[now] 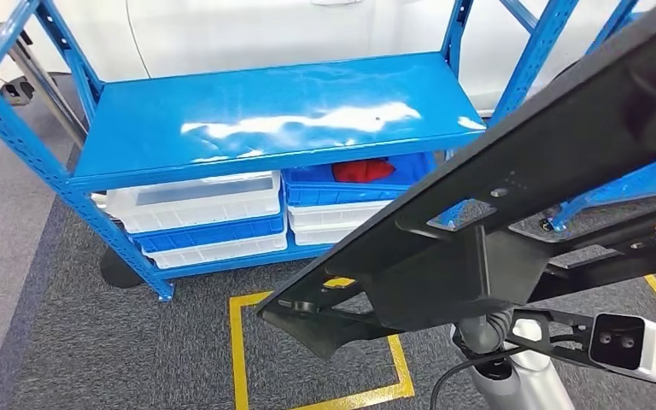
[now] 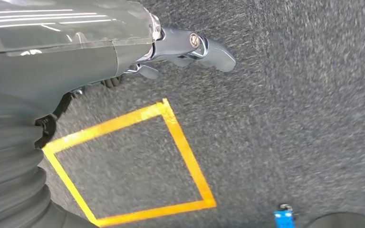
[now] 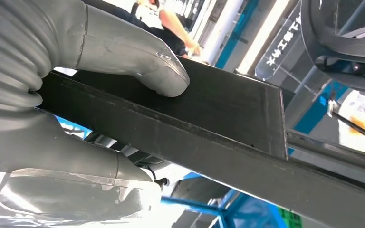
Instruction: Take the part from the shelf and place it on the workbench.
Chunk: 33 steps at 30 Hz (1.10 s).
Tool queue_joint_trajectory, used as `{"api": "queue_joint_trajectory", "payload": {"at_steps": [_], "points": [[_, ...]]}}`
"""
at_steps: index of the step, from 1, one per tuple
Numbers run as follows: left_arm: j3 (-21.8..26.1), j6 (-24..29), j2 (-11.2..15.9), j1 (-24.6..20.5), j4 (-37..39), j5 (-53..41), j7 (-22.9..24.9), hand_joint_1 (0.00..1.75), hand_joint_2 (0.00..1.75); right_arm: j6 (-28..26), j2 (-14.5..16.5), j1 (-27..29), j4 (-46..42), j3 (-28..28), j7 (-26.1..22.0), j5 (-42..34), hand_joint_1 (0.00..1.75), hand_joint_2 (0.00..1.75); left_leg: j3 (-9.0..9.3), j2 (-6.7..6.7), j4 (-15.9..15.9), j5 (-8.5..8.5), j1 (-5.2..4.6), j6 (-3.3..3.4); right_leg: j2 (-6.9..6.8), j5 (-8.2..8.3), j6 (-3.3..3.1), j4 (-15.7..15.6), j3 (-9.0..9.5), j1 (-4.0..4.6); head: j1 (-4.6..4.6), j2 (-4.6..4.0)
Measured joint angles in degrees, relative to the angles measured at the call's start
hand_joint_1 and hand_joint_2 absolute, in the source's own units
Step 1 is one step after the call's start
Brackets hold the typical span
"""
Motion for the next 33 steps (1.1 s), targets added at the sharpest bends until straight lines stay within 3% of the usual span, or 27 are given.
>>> {"api": "queue_joint_trajectory", "payload": {"at_steps": [3, 5, 8, 9, 10, 12, 14, 16, 18, 19, 21, 23, 25, 26, 29, 31, 33], "points": [[0.0, 0.2, 0.0, 0.0, 0.0, 0.0, 0.0, 0.00, 1.75, 1.3, 0.5, 0.6, -0.1, -0.8, 0.0, 0.4, 1.75, 1.75, 0.00, 1.17, 0.2, -0.33, -0.10, -0.96, 1.11, 0.15, -1.20, -0.6, -0.29, 0.17, 0.01, 0.00], [0.0, 0.4, -0.1, -0.1, 0.0, 0.0, 0.0, 0.00, 1.75, 2.6, 0.8, 0.7, -0.1, -1.5, 0.0, 1.0, 1.75, 1.75, -0.84, 0.32, 2.4, -2.19, 0.10, -1.55, 2.02, 0.49, -1.93, -0.9, -0.32, -0.01, 0.01, 0.00], [0.0, 1.4, -0.1, 0.1, 0.0, 0.0, 0.9, 0.00, 1.75, 4.4, 0.9, 0.7, -0.1, -2.8, 0.0, 1.5, 1.75, 1.75, -5.45, -1.64, 13.1, -7.66, 0.29, -1.93, 3.47, 0.74, -2.43, -0.9, -0.52, 0.04, 0.01, 0.00], [0.1, 1.9, -0.1, 0.2, 0.0, 0.0, 1.3, 0.00, 1.75, 5.0, 0.7, 0.7, 0.0, -3.4, 0.0, 1.0, 1.75, 1.75, -6.73, -1.85, 15.9, -8.42, 0.29, -1.92, 4.02, 0.77, -2.48, -0.8, -0.60, 0.12, 0.01, 0.00], [0.1, 2.4, -0.1, 0.2, 0.0, 0.0, 1.8, 0.00, 1.75, 5.6, 0.5, 0.6, 0.2, -4.0, 0.0, 0.3, 1.75, 1.75, -7.03, -1.99, 16.5, -7.96, 0.29, -1.81, 4.61, 0.79, -2.50, -0.7, -0.65, 0.19, 0.01, 0.00], [0.2, 3.2, -0.1, 0.3, 0.0, 0.0, 2.4, 0.00, 1.75, 6.4, -0.2, 0.2, 0.5, -5.5, 0.0, -1.4, 1.75, 1.75, -4.53, -2.63, 11.2, -4.24, 0.29, -1.35, 5.89, 0.77, -2.46, -0.5, -0.68, 0.27, 0.01, 0.00], [0.2, 3.6, 0.0, 0.4, 0.0, 0.0, 2.8, 0.00, 1.75, 6.1, -0.7, -0.4, 0.8, -6.5, 0.0, -2.3, 1.75, 1.75, -1.07, -4.72, 3.8, -1.35, 0.32, -0.82, 7.14, 0.82, -2.18, -0.2, -0.86, 0.24, 0.01, 0.00], [0.2, 3.8, 0.2, 0.4, 0.0, -0.1, 3.0, 0.00, 1.75, 4.6, -1.4, -0.9, 1.0, -6.7, 0.0, -2.7, 1.75, 1.75, 0.14, -6.02, 1.0, -1.01, 0.22, -0.53, 8.25, 1.10, -1.49, -0.1, -1.33, 0.03, 0.00, 0.00], [0.2, 3.7, 0.5, 0.2, 0.0, 0.0, 3.2, 0.00, 1.75, 2.2, -2.2, -0.8, 0.7, -6.7, 0.0, -2.7, 1.75, 1.75, 0.22, -5.25, 0.5, -0.65, 0.23, -0.11, 9.08, 1.42, -0.67, -0.3, -1.65, -0.15, 0.01, 0.00], [0.2, 3.7, 0.6, 0.1, 0.0, 0.0, 3.4, 0.00, 1.75, 0.9, -2.6, -0.6, 0.3, -6.7, 0.0, -2.4, 1.75, 1.75, 0.33, -4.66, 0.1, -0.34, 0.35, 0.23, 8.52, 1.11, -0.33, 0.1, -1.89, -0.08, 0.01, 0.00], [0.2, 3.7, 0.7, 0.1, 0.0, 0.0, 3.8, 0.00, 1.75, -0.8, -3.2, -0.3, -0.4, -6.6, 0.0, -0.9, 1.75, 1.75, 0.50, -3.35, -0.8, 0.22, 0.63, 0.88, 6.03, -1.16, 0.20, 3.4, -3.52, 0.11, 0.02, 0.00], [0.2, 4.1, 0.7, 0.3, 0.0, 0.0, 3.8, 0.00, 1.75, -1.9, -3.0, -0.7, -0.2, -5.9, 0.0, 2.3, 1.75, 1.75, 0.39, -1.97, -0.8, 0.28, 0.46, 1.07, 3.77, -4.75, 0.54, 10.5, -6.92, 0.00, 0.02, 0.00], [0.2, 4.3, 0.6, 0.3, 0.0, 0.0, 3.6, 0.00, 1.75, -3.9, -2.2, -1.6, 0.4, -4.3, 0.1, 5.9, 1.75, 1.75, 0.25, -0.42, -0.8, 0.25, 0.38, 1.04, 3.01, -5.94, 0.80, 15.0, -9.04, -0.29, 0.02, 0.00], [0.2, 4.3, 0.6, 0.2, 0.0, 0.0, 3.6, 0.00, 1.75, -5.3, -1.8, -2.2, 0.8, -3.4, 0.1, 7.0, 1.75, 1.75, 0.23, 0.31, -0.8, 0.22, 0.37, 0.98, 2.72, -4.92, 0.86, 14.2, -8.47, -0.41, 0.02, 0.00], [0.1, 4.1, 0.4, 0.1, 0.0, 0.0, 3.6, 0.00, 1.75, -10.2, -1.4, -5.1, 1.7, -0.1, 0.1, 7.4, 1.75, 1.75, 0.35, 2.02, -0.4, -0.09, 0.19, 0.47, 0.06, -0.04, 0.41, 3.2, -2.42, -0.24, 0.01, 0.00], [0.1, 4.2, 0.4, 0.1, 0.0, 0.0, 3.5, 0.00, 1.75, -13.1, -1.5, -6.9, 2.0, 2.2, 0.0, 5.8, 1.75, 1.75, 0.40, 3.00, -0.2, -0.31, -0.11, -0.10, -0.98, 0.68, -0.39, -0.5, -0.74, 0.22, 0.01, 0.00], [0.1, 4.3, 0.4, 0.2, 0.0, 0.0, 3.4, 0.00, 1.75, -14.4, -1.7, -7.4, 2.1, 4.0, 0.0, 4.7, 1.75, 1.75, 0.52, 4.04, -0.2, -0.43, -0.21, -0.72, 0.14, 0.77, -1.11, -0.7, -0.99, 0.36, 0.01, 0.00]]}}
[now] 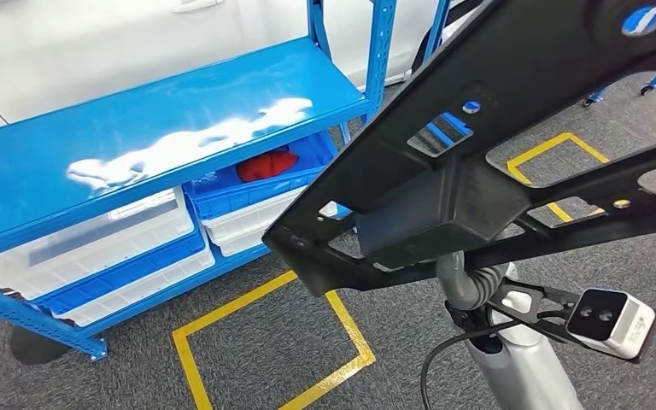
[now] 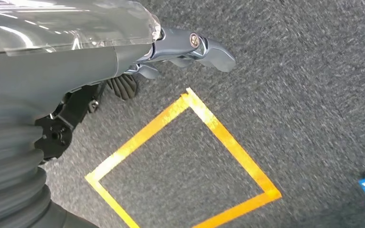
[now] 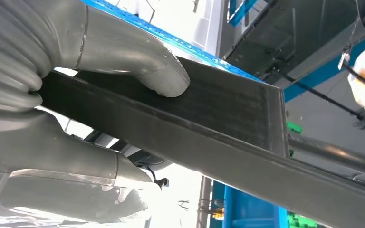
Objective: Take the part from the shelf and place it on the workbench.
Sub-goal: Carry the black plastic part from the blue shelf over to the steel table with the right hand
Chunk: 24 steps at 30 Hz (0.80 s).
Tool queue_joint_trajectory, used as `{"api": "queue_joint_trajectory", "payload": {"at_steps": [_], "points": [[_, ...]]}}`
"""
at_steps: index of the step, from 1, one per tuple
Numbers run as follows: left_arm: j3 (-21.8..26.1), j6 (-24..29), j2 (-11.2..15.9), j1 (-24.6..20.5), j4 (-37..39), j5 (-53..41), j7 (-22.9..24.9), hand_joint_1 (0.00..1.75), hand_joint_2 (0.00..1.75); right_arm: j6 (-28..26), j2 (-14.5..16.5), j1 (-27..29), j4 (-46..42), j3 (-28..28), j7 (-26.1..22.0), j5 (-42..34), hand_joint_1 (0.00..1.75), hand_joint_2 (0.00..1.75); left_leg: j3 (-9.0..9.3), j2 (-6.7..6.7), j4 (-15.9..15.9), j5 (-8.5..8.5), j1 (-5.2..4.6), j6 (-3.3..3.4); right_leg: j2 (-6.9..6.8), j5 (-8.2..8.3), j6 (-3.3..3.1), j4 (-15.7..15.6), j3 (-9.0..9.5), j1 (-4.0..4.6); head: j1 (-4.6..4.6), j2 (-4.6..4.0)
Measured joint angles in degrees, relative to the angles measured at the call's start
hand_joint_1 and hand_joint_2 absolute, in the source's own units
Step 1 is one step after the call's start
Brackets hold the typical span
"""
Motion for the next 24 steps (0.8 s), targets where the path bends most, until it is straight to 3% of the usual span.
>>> {"api": "queue_joint_trajectory", "payload": {"at_steps": [1, 3, 5, 6, 7, 8, 10, 11, 12, 14, 16, 18, 20, 22, 23, 24], "points": [[0.0, 0.0, 0.0, 0.0, 0.0, 0.0, -0.1, 0.00, 1.75, -0.2, -0.1, 0.0, 0.0, 0.6, 0.0, -0.1, 1.75, 1.75, 0.02, -0.14, 0.2, -0.28, 0.12, -0.36, 0.61, 0.15, -0.31, -0.2, -0.02, -0.11, 0.00, 0.00], [0.0, 0.0, 0.0, 0.2, 0.0, 0.0, -0.3, 0.00, 1.75, 0.1, -0.3, 0.5, -0.3, 1.2, 0.0, 0.9, 1.75, 1.75, -1.02, -2.40, 3.0, -2.49, 0.43, -0.90, 1.78, 0.49, -0.95, -0.5, 0.02, -0.42, 0.00, 0.00], [-0.1, 0.0, 0.1, 0.6, 0.0, 0.0, -0.4, 0.00, 1.75, 0.7, -0.2, 2.1, -1.1, 1.4, 0.0, 2.9, 1.75, 1.75, -4.10, -5.26, 10.2, -6.52, 0.64, -1.17, 2.88, 0.59, -1.31, -0.5, -0.03, -0.42, 0.00, 0.00], [-0.1, 0.0, 0.1, 0.8, 0.0, 0.0, -0.3, 0.00, 1.75, 1.1, 0.0, 3.2, -1.6, 1.4, 0.0, 3.9, 1.75, 1.75, -5.81, -5.81, 14.0, -8.11, 0.66, -1.25, 3.50, 0.60, -1.39, -0.5, -0.06, -0.38, 0.00, 0.00], [-0.2, 0.2, 0.1, 1.0, 0.0, 0.0, -0.2, 0.00, 1.75, 1.5, 0.1, 4.3, -2.1, 1.4, 0.0, 4.7, 1.75, 1.75, -7.01, -6.05, 16.6, -8.79, 0.65, -1.29, 4.19, 0.60, -1.43, -0.4, -0.08, -0.34, 0.00, 0.00], [-0.3, 0.4, 0.1, 1.1, 0.0, 0.0, 0.0, 0.00, 1.75, 1.7, 0.3, 5.3, -2.6, 1.4, 0.0, 5.2, 1.75, 1.75, -7.21, -6.12, 17.0, -8.21, 0.65, -1.25, 4.96, 0.60, -1.43, -0.3, -0.09, -0.31, 0.00, 0.00], [-0.7, 0.9, 0.1, 1.2, 0.0, 0.0, 0.2, 0.00, 1.75, 2.1, 0.4, 6.6, -3.6, 1.3, 0.0, 5.5, 1.75, 1.75, -4.72, -6.73, 11.3, -4.29, 0.72, -0.98, 6.59, 0.53, -1.33, 0.0, -0.08, -0.32, 0.00, 0.00], [-1.0, 1.0, 0.1, 1.2, 0.0, 0.0, 0.2, 0.00, 1.75, 2.1, 0.4, 7.0, -4.0, 1.2, 0.0, 5.4, 1.75, 1.75, -2.85, -7.93, 7.1, -2.46, 0.79, -0.77, 7.36, 0.48, -1.18, 0.2, -0.13, -0.28, 0.00, 0.00], [-1.2, 1.1, 0.1, 1.2, 0.0, 0.0, 0.1, 0.00, 1.75, 2.2, 0.4, 7.2, -4.3, 1.1, 0.0, 5.2, 1.75, 1.75, -1.37, -9.08, 3.8, -1.31, 0.88, -0.61, 8.11, 0.45, -0.93, 0.4, -0.27, -0.26, 0.00, 0.00], [-1.6, 1.3, 0.1, 1.2, 0.0, -0.3, -0.2, 0.00, 1.75, 2.5, 0.4, 7.9, -4.8, 0.6, 0.0, 4.7, 1.75, 1.75, -0.17, -10.40, 1.2, -0.96, 0.86, -0.26, 9.39, 0.60, -0.20, 0.6, -0.67, -0.34, 0.00, 0.00], [-2.0, 1.4, 0.0, 1.0, 0.0, -0.5, -0.7, 0.00, 1.75, 3.3, 0.4, 9.0, -5.3, -0.2, 0.0, 4.5, 1.75, 1.75, -0.09, -9.37, 0.9, -0.69, 0.83, 0.30, 10.30, 0.91, 0.58, 0.4, -0.97, -0.49, 0.00, 0.00], [-2.6, 1.4, 0.0, 0.8, 0.0, -0.6, -1.0, 0.00, 1.75, 4.1, 0.5, 9.8, -5.7, -1.0, 0.0, 4.8, 1.75, 1.75, 0.00, -8.06, 0.4, -0.27, 0.96, 1.16, 7.93, -0.17, 1.09, 1.9, -1.74, -0.30, 0.01, 0.00], [-2.9, 1.5, 0.0, 0.9, 0.0, -0.6, -1.2, 0.00, 1.75, 4.2, 0.7, 10.4, -6.0, -1.4, 0.0, 5.2, 1.75, 1.75, -0.03, -6.55, 0.2, -0.09, 0.85, 1.76, 4.22, -3.59, 1.37, 7.8, -4.42, -0.26, 0.02, 0.00], [-2.9, 1.7, 0.0, 1.0, 0.0, -0.6, -1.1, 0.00, 1.75, 4.2, 0.9, 11.0, -6.0, -1.4, 0.0, 5.2, 1.75, 1.75, -0.15, -4.97, 0.2, -0.13, 0.62, 1.90, 3.08, -6.54, 1.68, 14.8, -7.70, -0.58, 0.01, 0.00], [-2.9, 1.9, -0.1, 1.0, 0.0, -0.6, -1.1, 0.00, 1.75, 4.2, 1.0, 11.3, -6.0, -1.5, 0.0, 5.2, 1.75, 1.75, -0.18, -4.19, 0.3, -0.16, 0.56, 1.89, 2.92, -6.64, 1.80, 16.2, -8.30, -0.72, 0.01, 0.00], [-2.9, 2.0, -0.1, 1.0, 0.0, -0.6, -1.1, 0.00, 1.75, 4.3, 1.1, 11.4, -6.0, -1.6, 0.0, 5.2, 1.75, 1.75, -0.18, -3.42, 0.3, -0.21, 0.53, 1.85, 2.68, -5.65, 1.88, 15.3, -7.72, -0.82, 0.01, 0.00]]}}
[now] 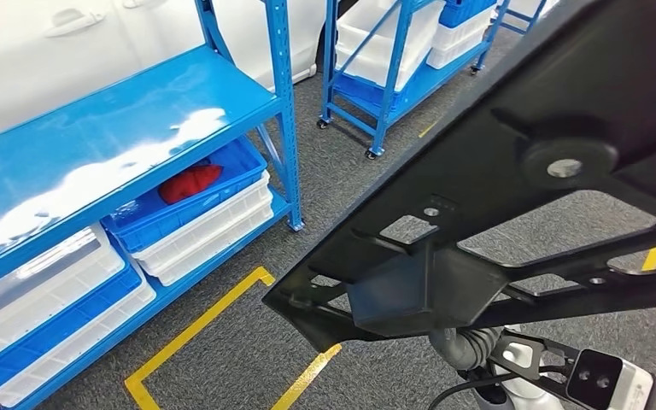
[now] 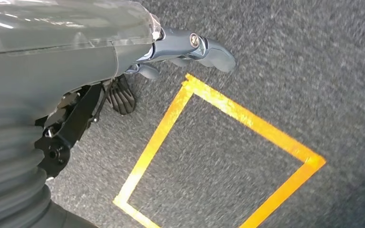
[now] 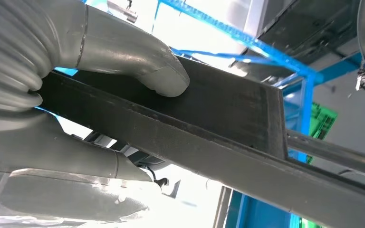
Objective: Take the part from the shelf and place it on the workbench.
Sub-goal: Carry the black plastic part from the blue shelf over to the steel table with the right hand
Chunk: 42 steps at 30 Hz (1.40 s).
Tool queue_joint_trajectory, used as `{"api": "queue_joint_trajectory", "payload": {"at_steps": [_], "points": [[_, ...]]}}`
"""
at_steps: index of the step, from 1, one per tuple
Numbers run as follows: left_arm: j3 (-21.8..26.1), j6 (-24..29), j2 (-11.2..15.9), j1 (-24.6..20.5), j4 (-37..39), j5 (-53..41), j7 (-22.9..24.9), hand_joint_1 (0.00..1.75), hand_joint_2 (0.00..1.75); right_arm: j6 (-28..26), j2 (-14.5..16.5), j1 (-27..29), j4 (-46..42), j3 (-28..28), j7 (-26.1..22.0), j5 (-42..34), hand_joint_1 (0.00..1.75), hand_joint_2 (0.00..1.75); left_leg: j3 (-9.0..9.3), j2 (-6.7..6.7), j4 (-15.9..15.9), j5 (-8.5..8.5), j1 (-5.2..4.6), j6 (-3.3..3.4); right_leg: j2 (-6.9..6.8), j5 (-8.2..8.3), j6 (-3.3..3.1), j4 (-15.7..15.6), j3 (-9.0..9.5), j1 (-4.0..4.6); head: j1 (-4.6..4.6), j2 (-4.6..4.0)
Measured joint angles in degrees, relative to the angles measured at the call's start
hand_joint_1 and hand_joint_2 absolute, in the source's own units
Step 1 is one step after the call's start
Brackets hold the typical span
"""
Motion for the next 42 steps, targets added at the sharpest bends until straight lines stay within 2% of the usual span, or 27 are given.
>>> {"api": "queue_joint_trajectory", "payload": {"at_steps": [1, 3, 5, 7, 8, 10, 12, 13, 14, 15, 16, 17, 19, 21, 23, 25, 27, 28, 29, 30, 31, 32, 34, 36, 38, 40, 42], "points": [[0.0, 0.0, -0.1, 0.0, 0.0, 0.0, 0.0, 0.00, 1.75, 0.1, 0.1, 0.1, 0.0, -0.2, 0.0, 0.0, 1.75, 1.75, 0.05, 0.70, 0.0, -0.08, -0.02, -0.08, -0.49, 1.74, -0.02, -3.0, 1.69, -0.04, 0.00, 0.00], [0.0, -0.1, -0.2, -0.1, 0.0, 0.0, -0.1, 0.00, 1.75, 0.2, 0.2, 0.1, 0.0, -0.6, 0.0, 0.2, 1.75, 1.75, 0.26, 1.91, 0.2, -0.32, -0.20, -0.43, -3.02, 4.61, -0.47, -11.1, 6.10, 0.22, -0.01, 0.00], [0.0, -0.5, -0.3, -0.2, 0.0, 0.0, 0.0, 0.00, 1.75, 0.2, 0.5, 0.0, 0.0, -0.8, 0.0, 0.3, 1.75, 1.75, 0.44, 2.93, 0.2, -0.49, -0.37, -1.03, -4.66, 5.25, -1.16, -14.8, 7.93, 0.74, -0.01, 0.00], [0.0, -0.9, -0.3, -0.4, 0.0, 0.0, 0.4, 0.00, 1.75, 0.2, 0.9, 0.0, 0.0, -1.0, 0.0, 0.3, 1.75, 1.75, 0.69, 4.10, 0.0, -0.50, -0.41, -1.70, -3.66, 5.41, -1.77, -15.0, 7.67, 0.99, -0.01, 0.00], [0.0, -1.1, -0.4, -0.6, 0.0, 0.0, 0.6, 0.00, 1.75, 0.3, 1.0, 0.1, 0.0, -1.1, 0.0, 0.1, 1.75, 1.75, 0.77, 3.96, 0.2, -0.73, -0.33, -2.03, -2.95, 5.68, -2.08, -15.3, 7.69, 0.85, -0.01, 0.00], [0.0, -1.5, -0.5, -0.7, 0.0, 0.0, 0.9, 0.00, 1.75, 0.6, 1.3, -0.1, 0.0, -1.3, 0.0, -0.2, 1.75, 1.75, -0.14, 1.49, 2.7, -2.76, -0.12, -2.53, -1.62, 6.25, -2.75, -16.0, 7.83, 0.44, -0.01, 0.00], [-0.1, -2.2, -0.6, -0.4, 0.0, 0.0, 1.3, 0.00, 1.75, 0.2, 1.8, -0.2, 0.0, -1.5, 0.0, 0.2, 1.75, 1.75, -3.22, -1.65, 9.8, -6.68, 0.06, -2.77, -0.15, 6.57, -3.17, -16.2, 7.66, 0.28, -0.01, 0.00], [-0.2, -2.5, -0.6, -0.2, 0.0, 0.0, 1.6, 0.00, 1.75, -0.1, 2.0, -0.1, 0.0, -1.5, 0.0, 0.5, 1.75, 1.75, -4.93, -2.32, 13.6, -8.22, 0.07, -2.84, 0.68, 6.63, -3.25, -16.1, 7.53, 0.31, -0.01, 0.00], [-0.4, -2.9, -0.6, -0.1, 0.0, 0.0, 1.9, 0.00, 1.75, -0.5, 2.1, 0.2, 0.0, -1.6, 0.0, 0.9, 1.75, 1.75, -5.99, -2.59, 15.8, -8.68, 0.07, -2.88, 1.54, 6.67, -3.25, -16.1, 7.46, 0.34, -0.01, 0.00], [-0.7, -3.2, -0.6, 0.0, 0.0, 0.0, 2.2, 0.00, 1.75, -0.8, 2.1, 0.5, 0.0, -1.6, 0.0, 1.1, 1.75, 1.75, -6.09, -2.70, 16.0, -7.98, 0.07, -2.86, 2.41, 6.71, -3.21, -16.0, 7.43, 0.36, -0.01, 0.00], [-0.9, -3.5, -0.6, 0.0, 0.0, 0.0, 2.4, 0.00, 1.75, -1.0, 2.1, 0.8, 0.0, -1.7, 0.0, 1.2, 1.75, 1.75, -5.10, -2.86, 13.7, -6.22, 0.09, -2.80, 3.24, 6.72, -3.14, -15.8, 7.42, 0.36, -0.01, 0.00], [-1.1, -3.7, -0.6, 0.0, 0.0, 0.0, 2.5, 0.00, 1.75, -1.1, 2.2, 1.0, 0.0, -1.8, 0.0, 1.3, 1.75, 1.75, -3.31, -3.55, 9.8, -3.94, 0.17, -2.71, 4.03, 6.71, -3.02, -15.6, 7.39, 0.34, -0.01, 0.00], [-1.2, -3.8, -0.5, -0.1, 0.0, 0.0, 2.7, 0.00, 1.75, -1.2, 2.4, 1.1, -0.1, -2.0, 0.0, 1.4, 1.75, 1.75, -0.20, -6.03, 2.7, -1.27, 0.33, -2.45, 5.40, 6.69, -2.52, -15.1, 7.07, 0.42, -0.01, 0.00], [-1.3, -3.9, -0.5, -0.2, 0.0, 0.0, 2.6, 0.00, 1.75, -0.9, 2.5, 1.2, -0.2, -2.0, 0.0, 1.2, 1.75, 1.75, 0.65, -7.08, 0.5, -1.11, 0.21, -2.01, 6.64, 6.88, -1.75, -14.9, 6.59, 0.34, -0.01, 0.00], [-1.2, -4.0, -0.6, -0.4, 0.0, 0.0, 2.0, 0.00, 1.75, -0.3, 2.6, 1.4, -0.2, -2.1, 0.0, 0.5, 1.75, 1.75, 0.82, -5.74, 0.2, -0.71, 0.19, -1.24, 7.43, 7.15, -0.97, -15.0, 6.28, 0.16, -0.01, 0.00], [-1.2, -4.2, -0.7, -0.5, 0.0, 0.0, 1.1, 0.00, 1.75, 0.5, 2.7, 1.3, -0.1, -2.2, 0.0, -0.3, 1.75, 1.75, 0.95, -4.30, -0.3, -0.23, 0.35, -0.45, 5.13, 5.65, -0.49, -12.8, 5.05, 0.33, 0.00, 0.00], [-1.2, -4.5, -0.9, -0.3, 0.0, 0.0, 0.2, 0.00, 1.75, 1.0, 3.0, 1.3, 0.0, -2.4, 0.0, -0.6, 1.75, 1.75, 0.86, -2.78, -0.5, -0.11, 0.21, -0.09, 1.65, 1.92, -0.24, -6.1, 1.91, 0.46, 0.00, 0.00], [-1.2, -4.6, -0.9, -0.2, 0.0, 0.0, -0.1, 0.00, 1.75, 1.1, 3.1, 1.3, 0.1, -2.4, 0.0, -0.6, 1.75, 1.75, 0.79, -1.98, -0.5, -0.12, 0.09, -0.04, 0.82, 0.24, -0.11, -2.4, 0.14, 0.39, 0.00, 0.00], [-1.2, -4.6, -0.9, -0.1, 0.0, 0.0, -0.3, 0.00, 1.75, 1.1, 3.2, 1.4, 0.2, -2.5, 0.0, -0.5, 1.75, 1.75, 0.74, -1.19, -0.5, -0.16, 0.00, -0.03, 0.40, -0.56, -0.02, 0.2, -1.02, 0.31, -0.01, 0.00], [-1.2, -4.7, -0.9, -0.1, 0.0, 0.0, -0.6, 0.00, 1.75, 1.1, 3.3, 1.6, 0.3, -2.6, 0.0, -0.5, 1.75, 1.75, 0.72, -0.43, -0.5, -0.21, -0.05, -0.04, 0.14, -0.32, 0.00, 0.9, -1.18, 0.23, -0.01, 0.00], [-1.1, -4.7, -1.0, -0.2, 0.0, 0.0, -0.8, 0.00, 1.75, 1.2, 3.3, 1.6, 0.3, -2.7, 0.0, -0.5, 1.75, 1.75, 0.78, 0.28, -0.5, -0.28, -0.08, -0.11, -0.16, 0.97, -0.06, -0.9, -0.03, 0.18, -0.01, 0.00], [-1.1, -4.8, -1.0, -0.3, 0.0, 0.0, -1.0, 0.00, 1.75, 1.3, 3.3, 1.7, 0.3, -2.8, 0.0, -0.5, 1.75, 1.75, 0.91, 0.92, -0.5, -0.40, -0.10, -0.23, -0.74, 2.83, -0.22, -4.7, 2.14, 0.19, -0.01, 0.00], [-1.0, -5.0, -1.0, -0.4, 0.0, 0.0, -1.4, 0.00, 1.75, 1.5, 3.3, 1.7, 0.3, -3.2, 0.0, -0.6, 1.75, 1.75, 1.24, 2.08, -0.4, -0.70, -0.28, -0.62, -3.22, 5.21, -0.90, -12.4, 6.44, 0.64, -0.01, 0.00], [-0.8, -5.1, -1.1, -0.4, 0.0, 0.0, -1.6, 0.00, 1.75, 1.7, 3.3, 1.7, 0.2, -3.3, 0.0, -0.6, 1.75, 1.75, 1.45, 3.14, -0.4, -0.96, -0.49, -1.18, -4.20, 5.43, -1.61, -15.2, 7.69, 1.18, -0.01, 0.00], [-0.7, -5.3, -1.2, -0.5, 0.0, 0.0, -1.7, 0.00, 1.75, 1.7, 3.3, 1.7, 0.1, -3.4, 0.0, -0.7, 1.75, 1.75, 1.65, 4.10, -0.5, -1.24, -0.56, -1.84, -2.71, 5.64, -2.17, -15.4, 7.53, 1.19, -0.01, 0.00], [-0.6, -5.3, -1.3, -0.7, 0.0, 0.0, -1.8, 0.00, 1.75, 1.7, 3.4, 1.7, 0.1, -3.5, 0.0, -0.6, 1.75, 1.75, 1.31, 2.34, 1.0, -2.61, -0.39, -2.43, -1.41, 5.89, -2.75, -15.8, 7.69, 0.88, -0.02, 0.00], [-0.5, -5.4, -1.5, -0.7, 0.0, 0.0, -1.8, 0.00, 1.75, 1.4, 3.6, 1.7, 0.2, -3.6, 0.0, -0.3, 1.75, 1.75, -1.33, -1.10, 6.9, -5.96, -0.15, -2.71, -0.18, 6.02, -3.20, -15.9, 7.75, 0.71, -0.02, 0.00]]}}
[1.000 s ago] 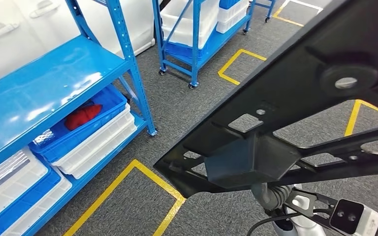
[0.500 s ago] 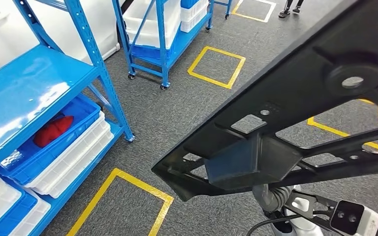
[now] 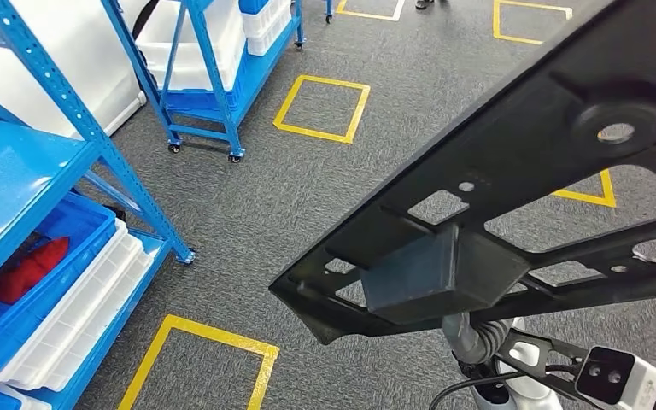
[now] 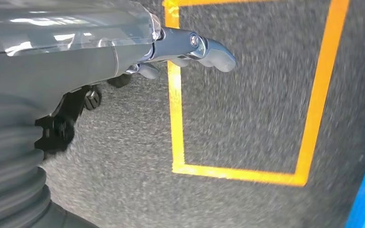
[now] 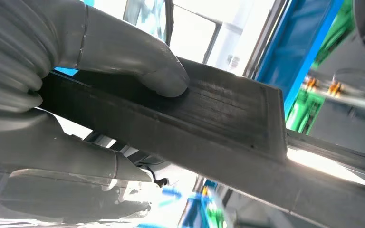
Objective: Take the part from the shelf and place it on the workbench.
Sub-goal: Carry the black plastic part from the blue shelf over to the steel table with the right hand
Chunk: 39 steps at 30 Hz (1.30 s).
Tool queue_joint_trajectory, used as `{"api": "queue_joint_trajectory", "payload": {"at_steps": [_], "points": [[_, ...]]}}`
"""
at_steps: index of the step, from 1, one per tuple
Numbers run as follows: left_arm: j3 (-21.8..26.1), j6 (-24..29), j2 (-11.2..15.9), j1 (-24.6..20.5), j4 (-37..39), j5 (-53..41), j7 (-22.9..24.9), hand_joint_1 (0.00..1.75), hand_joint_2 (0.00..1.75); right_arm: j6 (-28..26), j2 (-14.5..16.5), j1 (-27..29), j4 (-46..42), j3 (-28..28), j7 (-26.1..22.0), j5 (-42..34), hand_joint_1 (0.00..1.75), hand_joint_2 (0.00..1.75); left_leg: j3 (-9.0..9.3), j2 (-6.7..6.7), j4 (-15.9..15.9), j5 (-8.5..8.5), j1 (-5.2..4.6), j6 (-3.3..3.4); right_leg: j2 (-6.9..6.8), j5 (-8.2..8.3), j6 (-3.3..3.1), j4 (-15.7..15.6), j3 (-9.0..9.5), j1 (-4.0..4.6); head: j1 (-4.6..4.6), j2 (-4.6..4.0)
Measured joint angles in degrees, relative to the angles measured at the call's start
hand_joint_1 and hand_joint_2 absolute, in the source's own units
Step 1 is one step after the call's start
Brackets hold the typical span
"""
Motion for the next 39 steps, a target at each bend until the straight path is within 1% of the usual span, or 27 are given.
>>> {"api": "queue_joint_trajectory", "payload": {"at_steps": [2, 3, 4, 5, 7, 9, 11, 12, 14, 15, 16, 17, 18, 19, 20, 22, 24, 25, 27, 29, 31, 32, 33, 34, 36, 37, 39], "points": [[0.0, 0.0, -0.1, 0.2, 0.0, 0.0, 0.0, 0.00, 1.75, -0.4, 0.3, 0.1, 0.1, 0.0, 0.0, 0.3, 1.75, 1.75, -3.77, -1.42, 7.5, -2.78, 0.03, -0.02, 1.51, 0.02, -0.24, 0.1, -0.08, 0.09, 0.01, 0.00], [0.0, 0.0, -0.2, 0.4, 0.0, 0.0, 0.0, 0.00, 1.75, -0.6, 0.4, 0.2, 0.2, 0.0, 0.0, 0.3, 1.75, 1.75, -4.77, -1.57, 9.1, -2.67, 0.04, 0.01, 2.37, 0.03, -0.27, 0.1, -0.09, 0.13, 0.01, 0.00], [0.0, 0.0, -0.3, 0.5, 0.0, 0.0, 0.0, 0.00, 1.75, -0.7, 0.5, 0.3, 0.3, 0.0, 0.0, 0.4, 1.75, 1.75, -4.76, -1.66, 8.5, -1.44, 0.05, 0.06, 3.25, 0.01, -0.26, 0.3, -0.08, 0.14, 0.01, 0.00], [0.0, 0.0, -0.4, 0.5, 0.0, 0.0, 0.0, 0.00, 1.75, -0.7, 0.6, 0.4, 0.4, 0.0, 0.0, 0.4, 1.75, 1.75, -3.72, -1.98, 5.7, 0.75, 0.10, 0.16, 4.11, -0.03, -0.19, 0.4, -0.06, 0.12, 0.01, 0.00], [0.1, 0.0, -0.4, 0.5, 0.0, 0.0, 0.1, 0.00, 1.75, -0.4, 0.9, 0.6, 0.5, 0.0, 0.0, 0.2, 1.75, 1.75, -0.63, -4.26, -2.0, 4.50, 0.29, 0.41, 5.60, -0.21, 0.16, 1.0, -0.23, 0.10, 0.01, 0.00], [0.1, 0.1, -0.5, 0.4, 0.0, 0.0, 0.2, 0.00, 1.75, 0.4, 1.1, 0.7, 0.5, 0.0, 0.0, 0.0, 1.75, 1.75, 0.94, -6.03, -5.9, 5.49, 0.32, 0.67, 6.89, -0.17, 0.81, 1.3, -0.68, -0.06, 0.01, 0.00], [0.2, 0.2, -0.5, 0.4, 0.0, 0.0, 0.3, 0.00, 1.75, 1.4, 1.3, 0.7, 0.5, -0.1, 0.0, -0.5, 1.75, 1.75, 1.14, -5.27, -6.2, 5.57, 0.20, 1.16, 8.07, 0.13, 1.60, 1.2, -1.03, -0.30, 0.01, 0.00], [0.3, 0.2, -0.5, 0.4, 0.0, 0.0, 0.3, 0.00, 1.75, 2.0, 1.4, 0.8, 0.5, -0.3, 0.0, -0.7, 1.75, 1.75, 1.30, -4.54, -6.5, 5.76, 0.19, 1.56, 7.49, 0.01, 1.88, 1.4, -1.20, -0.27, 0.01, 0.00], [0.3, 0.2, -0.5, 0.4, 0.0, 0.0, 0.3, 0.00, 1.75, 2.6, 1.5, 0.7, 0.6, -0.8, 0.0, -1.3, 1.75, 1.75, 1.53, -3.08, -7.1, 6.14, 0.29, 2.35, 4.29, -1.91, 2.28, 4.4, -2.68, -0.08, 0.02, 0.00], [0.4, 0.1, -0.5, 0.4, 0.0, 0.0, 0.3, 0.00, 1.75, 2.7, 1.5, 0.7, 0.7, -1.1, 0.0, -1.6, 1.75, 1.75, 1.56, -2.35, -7.2, 6.19, 0.20, 2.59, 2.26, -3.70, 2.37, 7.6, -4.20, -0.09, 0.02, 0.00], [0.4, 0.1, -0.5, 0.5, 0.0, 0.0, 0.3, 0.00, 1.75, 2.8, 1.5, 0.6, 0.8, -1.3, 0.0, -1.8, 1.75, 1.75, 1.52, -1.65, -7.2, 6.16, 0.10, 2.74, 1.14, -5.57, 2.52, 11.4, -6.06, -0.18, 0.01, 0.00], [0.4, 0.0, -0.5, 0.6, 0.0, 0.0, 0.2, 0.00, 1.75, 2.9, 1.5, 0.6, 1.0, -1.5, 0.0, -2.0, 1.75, 1.75, 1.49, -0.86, -7.2, 6.11, 0.00, 2.78, 0.64, -6.90, 2.65, 14.8, -7.72, -0.31, 0.02, 0.00], [0.4, 0.0, -0.4, 0.7, 0.0, 0.0, 0.1, 0.00, 1.75, 2.9, 1.5, 0.7, 1.1, -1.7, 0.0, -2.1, 1.75, 1.75, 1.49, -0.06, -7.2, 6.05, -0.07, 2.77, 0.42, -7.29, 2.74, 16.7, -8.64, -0.43, 0.01, 0.00], [0.5, -0.1, -0.4, 0.7, 0.0, 0.0, -0.1, 0.00, 1.75, 2.9, 1.5, 0.8, 1.2, -2.0, 0.0, -2.2, 1.75, 1.75, 1.51, 0.74, -7.1, 5.97, -0.11, 2.73, 0.25, -6.60, 2.79, 16.5, -8.43, -0.52, 0.01, 0.00], [0.5, -0.2, -0.4, 0.7, 0.0, 0.0, -0.2, 0.00, 1.75, 2.9, 1.5, 0.8, 1.3, -2.2, 0.0, -2.2, 1.75, 1.75, 1.58, 1.48, -7.1, 5.88, -0.13, 2.64, -0.05, -5.04, 2.75, 14.0, -7.01, -0.57, 0.02, 0.00], [0.5, -0.4, -0.4, 0.5, 0.0, 0.0, -0.4, 0.00, 1.75, 2.8, 1.5, 1.0, 1.3, -2.7, 0.0, -1.9, 1.75, 1.75, 1.89, 2.69, -7.1, 5.60, -0.31, 2.31, -2.20, -1.83, 2.35, 5.9, -2.43, -0.30, 0.01, 0.00], [0.5, -0.6, -0.3, 0.4, 0.0, 0.0, -0.6, 0.00, 1.75, 2.6, 1.6, 1.1, 1.2, -2.9, 0.0, -1.3, 1.75, 1.75, 2.20, 3.69, -7.1, 5.29, -0.56, 1.77, -3.84, -0.85, 1.80, 1.2, 0.01, 0.18, 0.01, 0.00], [0.5, -0.7, -0.3, 0.4, 0.0, 0.0, -0.7, 0.00, 1.75, 2.5, 1.8, 1.2, 1.1, -2.9, 0.0, -0.8, 1.75, 1.75, 2.33, 4.25, -7.1, 5.16, -0.66, 1.47, -3.75, -1.04, 1.55, 0.8, 0.04, 0.42, 0.01, 0.00], [0.5, -0.8, -0.3, 0.3, 0.0, 0.0, -0.8, 0.00, 1.75, 2.4, 2.1, 1.3, 1.0, -2.9, 0.0, 0.0, 1.75, 1.75, 2.57, 4.92, -7.0, 4.79, -0.56, 0.83, -2.30, -0.80, 1.06, 0.6, -0.05, 0.26, 0.01, 0.00], [0.4, -0.8, -0.3, 0.2, 0.0, 0.0, -0.8, 0.00, 1.75, 2.3, 2.5, 1.5, 1.0, -2.9, 0.0, 0.6, 1.75, 1.75, 1.57, 2.63, -4.3, 2.80, -0.32, 0.29, -1.01, -0.50, 0.43, 0.2, 0.08, -0.05, 0.01, 0.00], [0.4, -0.8, -0.4, 0.3, 0.0, 0.0, -0.8, 0.00, 1.75, 2.3, 3.0, 1.5, 1.1, -2.8, 0.0, 0.9, 1.75, 1.75, -1.75, -0.62, 2.9, -0.95, -0.14, 0.03, 0.29, -0.37, 0.04, 0.2, 0.07, -0.08, 0.01, 0.00], [0.4, -0.8, -0.4, 0.4, 0.0, 0.0, -0.8, 0.00, 1.75, 2.3, 3.2, 1.4, 1.2, -2.8, 0.0, 1.0, 1.75, 1.75, -3.67, -1.31, 6.8, -2.41, -0.13, -0.01, 1.03, -0.36, -0.05, 0.2, 0.04, -0.03, 0.01, 0.00], [0.5, -0.8, -0.4, 0.5, 0.0, 0.0, -0.8, 0.00, 1.75, 2.3, 3.4, 1.4, 1.3, -2.8, 0.0, 1.0, 1.75, 1.75, -5.00, -1.60, 9.3, -2.87, -0.11, -0.04, 1.87, -0.37, -0.08, 0.2, 0.03, -0.01, 0.01, 0.00], [0.5, -0.8, -0.4, 0.5, 0.0, 0.0, -0.8, 0.00, 1.75, 2.3, 3.4, 1.5, 1.4, -2.8, 0.0, 1.0, 1.75, 1.75, -5.38, -1.72, 9.6, -2.14, -0.06, -0.04, 2.76, -0.38, -0.06, 0.3, 0.05, -0.02, 0.01, 0.00], [0.5, -0.8, -0.4, 0.5, 0.0, 0.0, -0.8, 0.00, 1.75, 2.4, 3.5, 1.5, 1.5, -2.8, 0.0, 1.0, 1.75, 1.75, -3.19, -2.42, 4.0, 1.93, 0.20, 0.02, 4.44, -0.51, 0.14, 0.7, 0.12, -0.10, 0.01, 0.00], [0.5, -0.8, -0.4, 0.5, 0.0, 0.0, -0.8, 0.00, 1.75, 2.4, 3.5, 1.5, 1.5, -2.8, 0.0, 0.9, 1.75, 1.75, -1.55, -3.66, 0.1, 3.68, 0.38, 0.04, 5.19, -0.64, 0.36, 0.9, 0.07, -0.08, 0.01, 0.00], [0.5, -0.8, -0.4, 0.5, 0.0, 0.0, -0.9, 0.00, 1.75, 2.4, 3.6, 1.4, 1.5, -2.7, 0.0, 0.8, 1.75, 1.75, 0.51, -5.61, -4.9, 5.28, 0.60, 0.24, 6.55, -0.72, 1.00, 1.4, -0.31, -0.11, 0.01, 0.00]]}}
